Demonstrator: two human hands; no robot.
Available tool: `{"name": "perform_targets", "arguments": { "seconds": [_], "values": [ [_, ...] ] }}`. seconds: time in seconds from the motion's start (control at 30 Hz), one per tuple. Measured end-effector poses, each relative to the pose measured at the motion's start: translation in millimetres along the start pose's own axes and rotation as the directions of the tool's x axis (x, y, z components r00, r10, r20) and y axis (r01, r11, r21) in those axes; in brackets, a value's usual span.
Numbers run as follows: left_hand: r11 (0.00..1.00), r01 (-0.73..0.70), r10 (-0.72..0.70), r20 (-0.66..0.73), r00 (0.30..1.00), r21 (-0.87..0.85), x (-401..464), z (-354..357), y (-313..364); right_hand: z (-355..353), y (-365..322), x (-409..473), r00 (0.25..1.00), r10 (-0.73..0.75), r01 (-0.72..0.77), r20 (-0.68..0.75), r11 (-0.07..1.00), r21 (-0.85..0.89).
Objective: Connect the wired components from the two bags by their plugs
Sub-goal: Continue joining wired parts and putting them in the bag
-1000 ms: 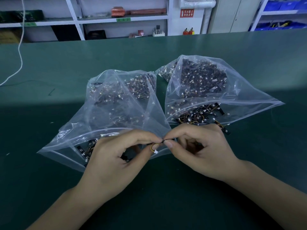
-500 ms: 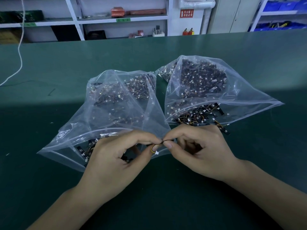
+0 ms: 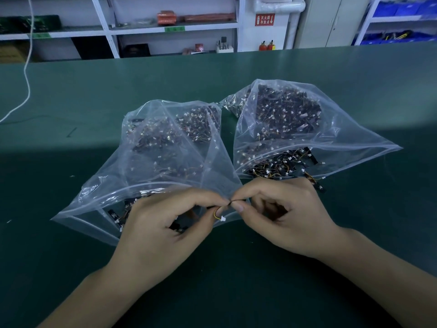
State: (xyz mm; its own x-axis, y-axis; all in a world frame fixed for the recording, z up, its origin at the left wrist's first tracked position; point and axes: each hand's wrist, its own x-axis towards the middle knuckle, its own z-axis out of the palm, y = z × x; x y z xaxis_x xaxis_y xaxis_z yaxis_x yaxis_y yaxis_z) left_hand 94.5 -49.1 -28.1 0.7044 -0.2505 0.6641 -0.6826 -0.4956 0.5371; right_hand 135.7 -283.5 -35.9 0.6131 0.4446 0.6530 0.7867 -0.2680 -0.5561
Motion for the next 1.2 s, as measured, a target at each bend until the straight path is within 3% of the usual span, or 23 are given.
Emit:
{"name": "perform_targets", "arguments": {
  "seconds": [0.27, 0.4, 0.57, 0.8, 1.0, 1.2],
  "values": [
    [0.992, 0.001, -0.002, 0.007, 1.000, 0.123, -0.7, -2.8, -3.4, -15.1, 18.6, 3.1, 0.973, 0.216, -0.222, -0.077, 0.972, -0.077],
    [0.985, -0.029, 0.024, 0.031, 0.999, 0.169, 0.3, -4.5, -5.4, -25.5, 33.3, 5.1, 0.916, 0.366, -0.390, -0.164, 0.908, -0.152],
    [0.979, -0.028, 0.017, 0.056, 0.998, 0.202, -0.4, -4.0, -6.5, -39.3, 50.9, 5.9, 0.863, 0.451, -0.501, -0.226, 0.820, -0.276],
    [0.965, -0.045, 0.017, 0.110, 0.994, 0.258, 1.8, -6.6, -7.3, -42.6, 54.6, 5.6, 0.880, 0.390, -0.469, -0.273, 0.808, -0.357],
    [0.919, -0.085, -0.008, 0.235, 0.972, 0.384, 2.3, -13.4, -18.4, -41.4, 53.3, 5.0, 0.887, 0.366, -0.458, -0.282, 0.776, -0.433],
    [0.855, -0.031, -0.145, 0.296, 0.944, 0.517, 2.1, -19.2, -25.6, -31.7, 40.6, 5.6, 0.942, 0.226, -0.309, -0.249, 0.873, -0.378]
  ]
}}
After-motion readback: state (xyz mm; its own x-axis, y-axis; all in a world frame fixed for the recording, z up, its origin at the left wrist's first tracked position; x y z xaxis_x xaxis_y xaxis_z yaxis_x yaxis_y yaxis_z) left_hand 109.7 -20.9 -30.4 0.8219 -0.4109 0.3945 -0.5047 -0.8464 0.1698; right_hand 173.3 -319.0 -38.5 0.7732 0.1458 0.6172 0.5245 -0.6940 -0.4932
